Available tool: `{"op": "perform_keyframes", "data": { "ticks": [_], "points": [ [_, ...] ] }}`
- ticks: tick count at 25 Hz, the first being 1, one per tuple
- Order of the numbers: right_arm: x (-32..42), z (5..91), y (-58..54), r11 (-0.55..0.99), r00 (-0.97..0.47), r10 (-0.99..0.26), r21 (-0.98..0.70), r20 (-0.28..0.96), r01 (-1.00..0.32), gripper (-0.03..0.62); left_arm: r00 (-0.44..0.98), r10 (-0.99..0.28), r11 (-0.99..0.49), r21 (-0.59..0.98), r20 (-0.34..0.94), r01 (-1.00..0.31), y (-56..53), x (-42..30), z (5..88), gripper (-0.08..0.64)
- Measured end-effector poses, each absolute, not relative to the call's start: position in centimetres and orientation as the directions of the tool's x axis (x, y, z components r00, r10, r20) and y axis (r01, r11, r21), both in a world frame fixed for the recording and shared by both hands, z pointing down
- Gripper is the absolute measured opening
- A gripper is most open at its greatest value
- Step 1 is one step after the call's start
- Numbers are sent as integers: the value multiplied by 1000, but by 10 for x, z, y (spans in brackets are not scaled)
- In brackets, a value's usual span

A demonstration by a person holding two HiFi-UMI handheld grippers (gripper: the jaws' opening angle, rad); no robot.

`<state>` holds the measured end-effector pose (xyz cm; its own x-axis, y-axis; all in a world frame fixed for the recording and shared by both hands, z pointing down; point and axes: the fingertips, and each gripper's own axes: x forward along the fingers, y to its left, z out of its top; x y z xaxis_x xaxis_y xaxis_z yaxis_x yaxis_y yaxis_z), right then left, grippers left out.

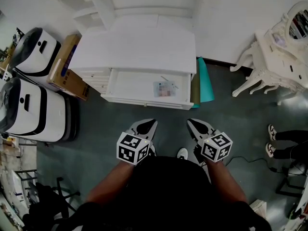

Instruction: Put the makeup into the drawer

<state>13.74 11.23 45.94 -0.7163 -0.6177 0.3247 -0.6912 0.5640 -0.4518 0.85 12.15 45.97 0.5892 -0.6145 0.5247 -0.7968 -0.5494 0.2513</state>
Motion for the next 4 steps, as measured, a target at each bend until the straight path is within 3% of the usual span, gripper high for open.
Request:
{"op": "perform_keyframes", "data": {
  "ticks": [4],
  "points": [
    [138,459,112,564,-716,-617,-451,326,-691,26,589,-617,-550,250,523,-797,120,9,457,11]
  ]
}}
